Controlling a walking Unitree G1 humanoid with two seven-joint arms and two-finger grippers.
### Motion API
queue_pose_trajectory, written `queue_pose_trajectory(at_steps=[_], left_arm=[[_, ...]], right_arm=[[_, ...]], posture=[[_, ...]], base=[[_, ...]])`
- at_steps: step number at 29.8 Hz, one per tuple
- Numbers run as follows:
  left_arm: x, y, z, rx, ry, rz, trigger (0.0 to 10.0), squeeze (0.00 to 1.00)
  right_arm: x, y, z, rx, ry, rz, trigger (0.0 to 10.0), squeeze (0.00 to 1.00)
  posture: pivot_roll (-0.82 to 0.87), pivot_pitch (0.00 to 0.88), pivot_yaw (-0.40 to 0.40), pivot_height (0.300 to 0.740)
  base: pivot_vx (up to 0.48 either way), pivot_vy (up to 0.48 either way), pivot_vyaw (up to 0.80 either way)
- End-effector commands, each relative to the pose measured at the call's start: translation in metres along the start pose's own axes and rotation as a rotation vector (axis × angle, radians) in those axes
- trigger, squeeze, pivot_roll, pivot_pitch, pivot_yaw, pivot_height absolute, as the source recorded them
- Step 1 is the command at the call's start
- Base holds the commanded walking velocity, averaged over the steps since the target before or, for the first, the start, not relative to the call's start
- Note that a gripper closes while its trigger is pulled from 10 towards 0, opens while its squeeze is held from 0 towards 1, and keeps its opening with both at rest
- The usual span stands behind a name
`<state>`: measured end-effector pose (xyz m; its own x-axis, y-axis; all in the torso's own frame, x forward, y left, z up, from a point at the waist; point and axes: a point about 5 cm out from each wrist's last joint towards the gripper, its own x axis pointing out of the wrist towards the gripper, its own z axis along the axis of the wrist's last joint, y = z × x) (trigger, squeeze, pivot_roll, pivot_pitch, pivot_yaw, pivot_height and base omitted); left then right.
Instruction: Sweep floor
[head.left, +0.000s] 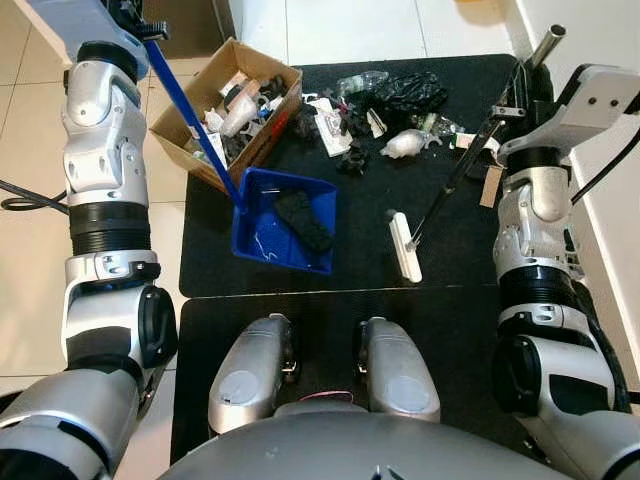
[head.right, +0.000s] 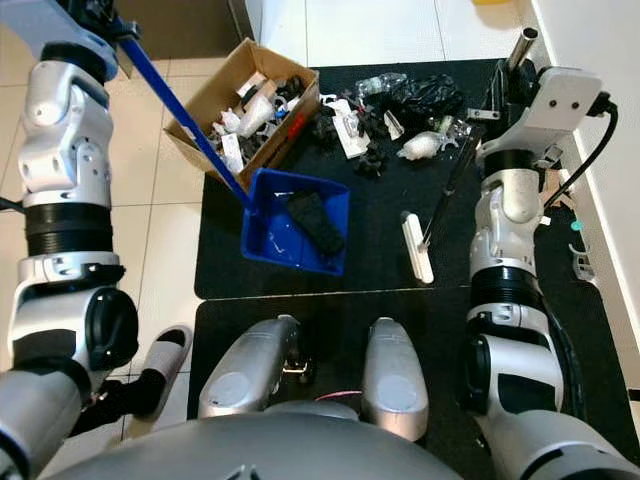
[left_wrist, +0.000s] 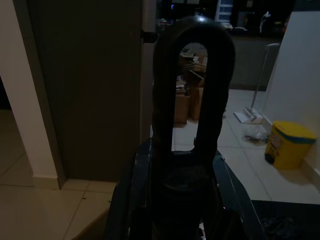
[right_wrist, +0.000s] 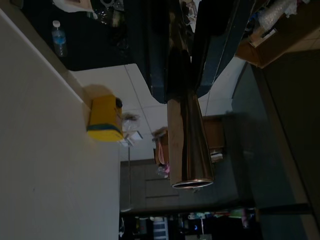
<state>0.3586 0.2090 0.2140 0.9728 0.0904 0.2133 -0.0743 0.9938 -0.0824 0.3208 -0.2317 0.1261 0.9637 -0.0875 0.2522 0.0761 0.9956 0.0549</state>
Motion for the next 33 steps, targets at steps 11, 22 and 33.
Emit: queue_pose_trajectory(at_steps=[11, 22, 33], left_arm=[[0.0035, -0.0002, 0.0198, 0.01, -0.089, -0.004, 10.0, 0.0], [0.0034, -0.0001, 0.0175, 0.015, -0.084, -0.005, 10.0, 0.0], [0.0033, -0.0005, 0.019, 0.03, -0.096, -0.011, 10.0, 0.0]], right_arm=[[-0.0001, 0.003, -0.0005, -0.002, -0.011, 0.009, 10.0, 0.0], [-0.0002, 0.003, -0.0016, -0.001, -0.007, 0.009, 10.0, 0.0], [-0.0002, 0.0039, -0.0027, 0.0, -0.004, 0.013, 10.0, 0.0]], posture=[[0.07, 0.024, 0.03, 0.74], [0.07, 0.023, 0.03, 0.74], [0.07, 0.022, 0.031, 0.74]], base=[[0.48, 0.0, 0.0], [0.48, 0.0, 0.0], [0.48, 0.0, 0.0]])
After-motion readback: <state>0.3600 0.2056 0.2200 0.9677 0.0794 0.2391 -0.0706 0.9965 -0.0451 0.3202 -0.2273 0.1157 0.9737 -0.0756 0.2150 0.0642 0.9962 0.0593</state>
